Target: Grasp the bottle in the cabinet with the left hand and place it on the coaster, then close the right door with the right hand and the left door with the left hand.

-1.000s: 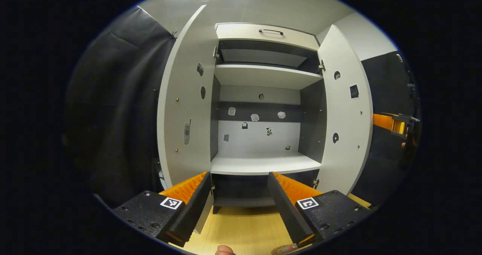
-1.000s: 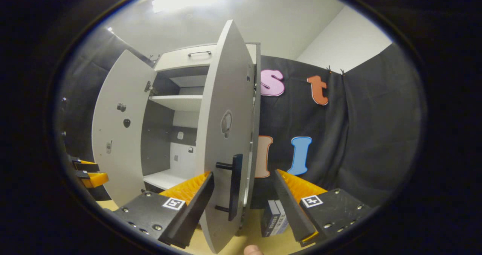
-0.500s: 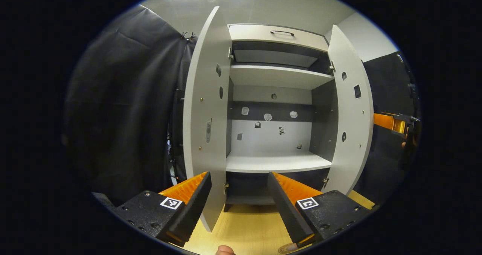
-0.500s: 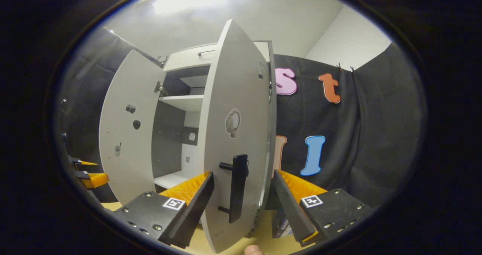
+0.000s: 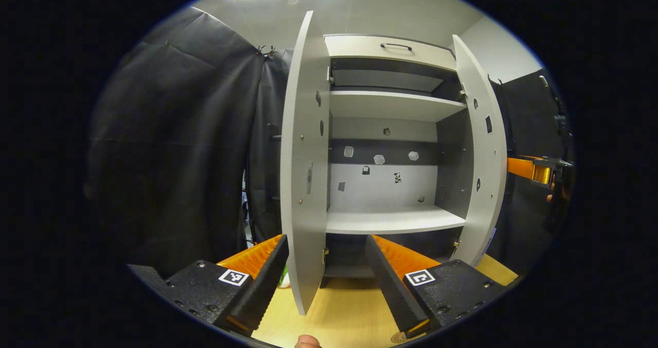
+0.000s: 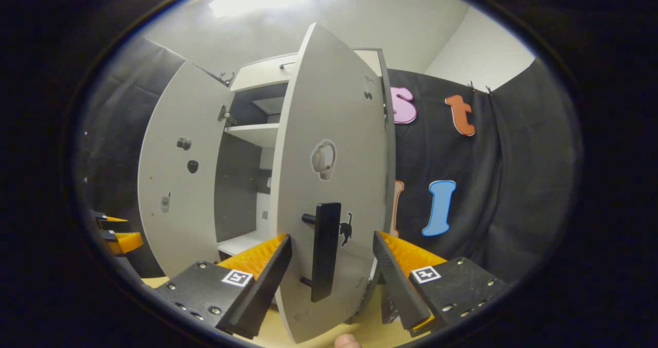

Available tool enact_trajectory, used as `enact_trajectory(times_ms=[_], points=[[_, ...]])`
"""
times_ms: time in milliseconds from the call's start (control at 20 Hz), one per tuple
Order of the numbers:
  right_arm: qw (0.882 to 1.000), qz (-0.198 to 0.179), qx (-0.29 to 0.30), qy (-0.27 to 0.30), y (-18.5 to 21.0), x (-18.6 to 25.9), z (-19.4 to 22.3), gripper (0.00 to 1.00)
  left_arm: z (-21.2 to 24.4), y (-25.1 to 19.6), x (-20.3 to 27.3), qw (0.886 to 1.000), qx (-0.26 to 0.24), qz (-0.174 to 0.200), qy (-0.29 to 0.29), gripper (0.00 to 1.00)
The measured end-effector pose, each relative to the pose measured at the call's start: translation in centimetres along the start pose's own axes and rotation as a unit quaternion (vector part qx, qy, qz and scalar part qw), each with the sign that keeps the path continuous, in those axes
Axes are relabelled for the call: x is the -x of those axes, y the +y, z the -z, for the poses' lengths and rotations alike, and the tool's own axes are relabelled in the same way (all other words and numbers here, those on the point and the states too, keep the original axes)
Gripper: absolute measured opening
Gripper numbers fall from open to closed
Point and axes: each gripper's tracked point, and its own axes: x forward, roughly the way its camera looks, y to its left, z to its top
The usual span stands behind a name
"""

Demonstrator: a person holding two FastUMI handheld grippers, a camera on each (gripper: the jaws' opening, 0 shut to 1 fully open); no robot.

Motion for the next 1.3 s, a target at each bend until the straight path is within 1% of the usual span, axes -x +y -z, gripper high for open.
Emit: enact_trajectory(times_ms=[100,200,250,350,400,450,500,700,850,950,1300], points=[[1.000,-0.009,-0.001,0.003,0.7,-0.4,0.2,0.96,0.1,0.8,0.4,1.000,-0.001,-0.005,0.002,0.95],[1.000,-0.020,-0.004,0.004,2.4,0.0,0.6,0.96,0.2,1.8,0.7,1.000,-0.002,-0.012,0.004,0.95],[1.000,-0.026,-0.008,0.004,3.2,0.0,0.8,0.96,0.3,2.4,0.9,1.000,-0.002,-0.015,0.005,0.92],[0.999,-0.035,-0.012,0.007,4.6,0.0,1.0,0.96,0.5,3.4,1.0,1.000,-0.001,-0.021,0.008,0.92],[0.999,-0.038,-0.011,0.008,5.1,-0.1,1.0,0.96,0.6,3.9,1.0,1.000,-0.001,-0.024,0.009,0.95],[0.999,-0.041,-0.010,0.008,5.6,-0.1,1.1,0.96,0.6,4.5,1.1,1.000,0.000,-0.027,0.010,0.92],[0.999,-0.043,-0.008,0.009,6.0,-0.1,1.2,0.96,0.8,5.0,1.1,0.999,0.001,-0.030,0.011,0.95],[0.999,-0.049,-0.006,0.013,7.5,0.0,1.6,0.96,1.5,6.7,0.9,0.999,0.002,-0.040,0.017,0.95],[0.999,-0.046,-0.006,0.014,8.0,0.2,1.6,0.96,1.6,7.2,0.6,0.999,0.004,-0.041,0.019,0.95],[0.999,-0.042,-0.008,0.014,8.1,0.3,1.6,0.96,1.7,8.3,0.2,0.999,0.005,-0.040,0.020,0.95],[1.000,-0.022,-0.006,0.016,8.5,0.6,2.0,0.96,2.6,9.2,-1.4,0.999,0.015,-0.029,0.027,0.95]])
